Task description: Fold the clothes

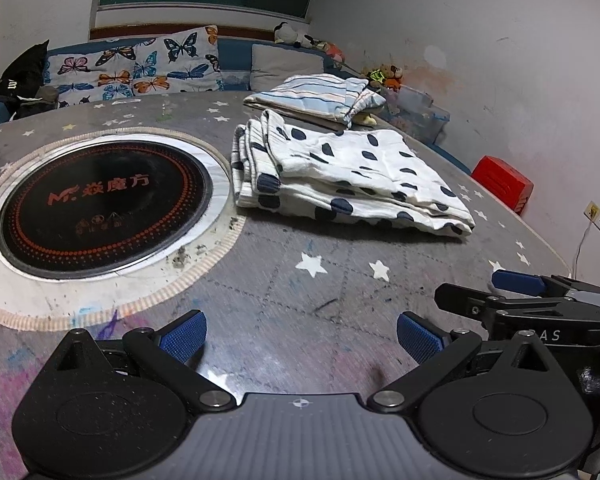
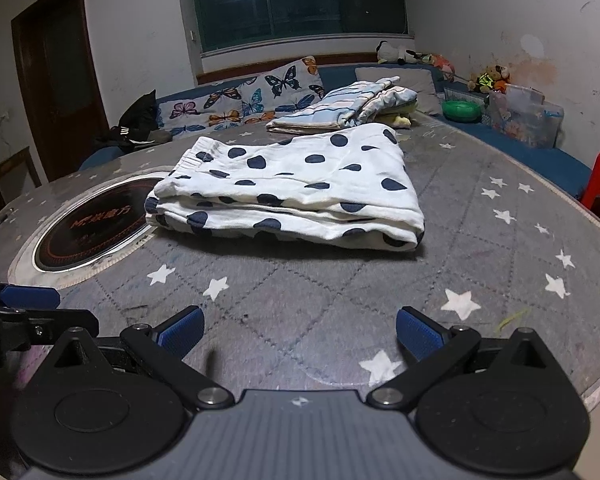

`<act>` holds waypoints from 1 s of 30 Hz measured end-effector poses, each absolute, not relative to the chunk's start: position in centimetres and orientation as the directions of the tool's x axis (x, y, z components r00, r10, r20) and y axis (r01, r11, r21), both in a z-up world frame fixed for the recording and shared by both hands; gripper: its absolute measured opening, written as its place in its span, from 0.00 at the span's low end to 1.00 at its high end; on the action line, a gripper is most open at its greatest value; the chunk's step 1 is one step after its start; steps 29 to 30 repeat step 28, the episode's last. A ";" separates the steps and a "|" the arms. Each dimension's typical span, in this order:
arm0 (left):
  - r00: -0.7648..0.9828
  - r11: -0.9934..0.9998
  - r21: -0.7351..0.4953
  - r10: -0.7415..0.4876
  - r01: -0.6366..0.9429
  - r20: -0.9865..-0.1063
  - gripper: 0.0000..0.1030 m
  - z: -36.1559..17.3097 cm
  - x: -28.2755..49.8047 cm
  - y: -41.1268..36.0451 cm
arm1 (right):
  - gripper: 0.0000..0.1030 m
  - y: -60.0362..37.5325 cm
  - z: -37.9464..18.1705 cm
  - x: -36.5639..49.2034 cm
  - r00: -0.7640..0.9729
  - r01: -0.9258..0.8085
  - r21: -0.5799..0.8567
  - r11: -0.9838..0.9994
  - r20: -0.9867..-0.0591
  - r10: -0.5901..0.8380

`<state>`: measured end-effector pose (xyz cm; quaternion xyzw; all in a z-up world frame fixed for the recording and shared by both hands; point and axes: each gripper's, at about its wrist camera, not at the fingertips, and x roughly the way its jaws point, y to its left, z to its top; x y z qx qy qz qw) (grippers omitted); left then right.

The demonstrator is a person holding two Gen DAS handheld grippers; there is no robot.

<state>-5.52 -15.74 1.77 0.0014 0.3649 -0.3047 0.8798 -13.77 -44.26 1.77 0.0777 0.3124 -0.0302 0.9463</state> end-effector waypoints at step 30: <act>0.535 0.808 -0.226 -0.541 0.544 -0.649 1.00 1.5 -5.8 -16.6 | 1.00 -43.7 1.4 -13.6 0.804 0.102 0.134 0.986 -0.595 -0.002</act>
